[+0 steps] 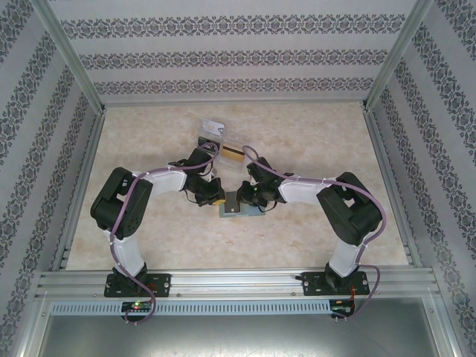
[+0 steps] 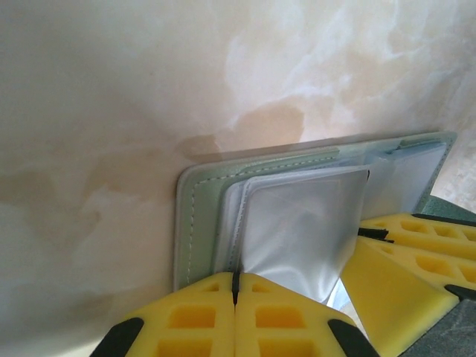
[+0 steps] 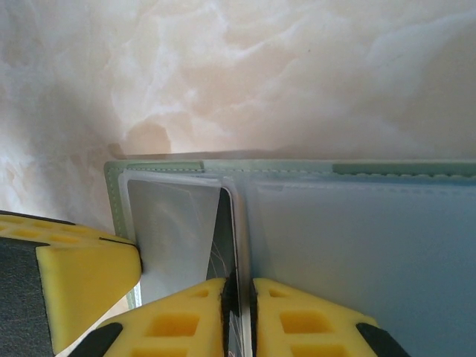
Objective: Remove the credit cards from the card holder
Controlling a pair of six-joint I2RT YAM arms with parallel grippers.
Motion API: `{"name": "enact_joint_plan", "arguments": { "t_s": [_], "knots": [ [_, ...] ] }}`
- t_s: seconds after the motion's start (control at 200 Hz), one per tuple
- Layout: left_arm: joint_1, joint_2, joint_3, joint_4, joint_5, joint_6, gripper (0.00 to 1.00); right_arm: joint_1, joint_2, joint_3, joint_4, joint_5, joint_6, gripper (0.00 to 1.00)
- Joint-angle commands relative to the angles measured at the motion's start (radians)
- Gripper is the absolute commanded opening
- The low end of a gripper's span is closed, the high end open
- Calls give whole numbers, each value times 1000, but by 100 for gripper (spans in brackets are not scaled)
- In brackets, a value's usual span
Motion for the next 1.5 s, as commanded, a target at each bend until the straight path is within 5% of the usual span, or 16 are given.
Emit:
{"name": "enact_joint_plan", "arguments": {
  "t_s": [0.0,0.864,1.249,1.499],
  "knots": [
    [-12,64,-15,-5,-49,24,6,2,-8,-18,52,-43,-4,18],
    [5,-3,27,-45,-32,31,16,-8,-71,-49,-31,116,-50,4],
    [5,30,26,-48,-23,44,10,-14,-54,-46,35,21,-24,17],
    [4,39,31,-56,-24,50,9,-16,-21,-35,43,-15,-22,17]
  ]
}}
